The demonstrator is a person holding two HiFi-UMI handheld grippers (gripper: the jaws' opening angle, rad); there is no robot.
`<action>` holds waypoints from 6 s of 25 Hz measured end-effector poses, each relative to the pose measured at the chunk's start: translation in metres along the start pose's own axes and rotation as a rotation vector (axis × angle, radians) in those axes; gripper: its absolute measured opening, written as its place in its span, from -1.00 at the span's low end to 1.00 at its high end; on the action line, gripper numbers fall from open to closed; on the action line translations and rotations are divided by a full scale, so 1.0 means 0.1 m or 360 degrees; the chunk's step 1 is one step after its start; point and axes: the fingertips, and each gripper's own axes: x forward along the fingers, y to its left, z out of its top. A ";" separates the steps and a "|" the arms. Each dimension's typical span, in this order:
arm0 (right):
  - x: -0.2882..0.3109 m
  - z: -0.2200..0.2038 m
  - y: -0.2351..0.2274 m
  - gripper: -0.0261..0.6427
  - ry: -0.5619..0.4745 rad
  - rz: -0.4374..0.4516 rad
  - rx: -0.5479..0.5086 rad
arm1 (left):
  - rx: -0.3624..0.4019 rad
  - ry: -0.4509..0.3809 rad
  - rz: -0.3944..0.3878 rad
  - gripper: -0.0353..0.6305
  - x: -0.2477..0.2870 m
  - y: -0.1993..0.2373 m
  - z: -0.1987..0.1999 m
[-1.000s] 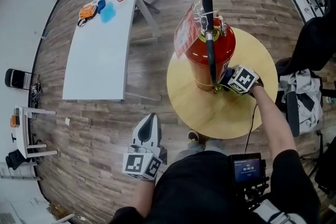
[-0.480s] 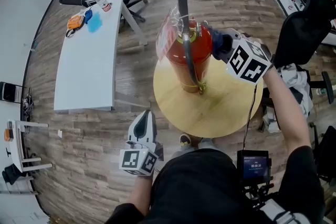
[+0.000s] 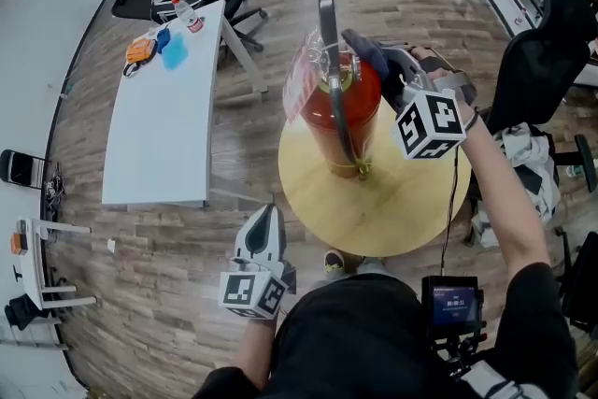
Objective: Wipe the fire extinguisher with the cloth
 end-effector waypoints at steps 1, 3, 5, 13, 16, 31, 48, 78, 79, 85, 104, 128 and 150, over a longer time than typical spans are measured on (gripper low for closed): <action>0.08 -0.04 0.08 -0.61 -0.0019 0.0021 0.0001 | 0.0005 0.0000 0.0009 -0.82 -0.01 0.01 0.00; 0.22 -0.14 0.26 -0.61 -0.0033 0.0071 -0.0006 | 0.0007 0.0000 0.0041 -0.82 -0.03 0.02 0.03; 0.33 -0.25 0.42 -0.61 -0.0031 0.0104 -0.0011 | 0.0006 0.0005 0.0083 -0.82 -0.05 0.05 0.06; 0.80 -0.79 1.55 -0.61 0.0085 0.0386 0.0016 | 0.0031 0.0069 0.0197 -0.82 -0.18 0.22 -0.03; 0.91 -0.98 1.95 -0.61 0.0140 0.0494 0.0029 | 0.0030 0.0106 0.0228 -0.82 -0.20 0.25 -0.05; 0.84 -1.38 2.84 -0.62 0.0270 0.0799 0.0109 | 0.0039 0.0141 0.0217 -0.82 -0.18 0.22 -0.17; 0.28 0.34 -0.30 -0.62 -0.0461 -0.0082 -0.0687 | 0.0035 0.0063 0.0174 -0.82 -0.26 0.11 -0.01; 0.91 -1.12 2.33 -0.62 -0.0031 0.0612 -0.0190 | 0.0041 0.0131 0.0253 -0.82 -0.26 0.15 -0.14; 0.90 -1.18 2.46 -0.62 0.0005 0.0648 -0.0152 | 0.0040 0.0138 0.0252 -0.82 -0.25 0.15 -0.15; 0.81 -1.36 3.02 -0.62 0.0201 0.0776 0.0172 | 0.0043 0.0154 0.0227 -0.82 -0.20 0.12 -0.17; 0.20 -0.40 3.46 -0.62 0.0265 0.0604 0.2109 | 0.0024 0.0067 0.0042 -0.82 -0.48 0.21 -0.09; -1.16 1.07 0.50 -0.62 0.0239 -0.0117 0.1191 | 0.0003 -0.0107 -0.0388 -0.82 -0.52 0.25 0.07; -0.22 0.90 -1.14 -0.62 0.1083 0.0132 -0.0636 | -0.0142 -0.0180 -0.0279 -0.82 -0.81 0.49 0.14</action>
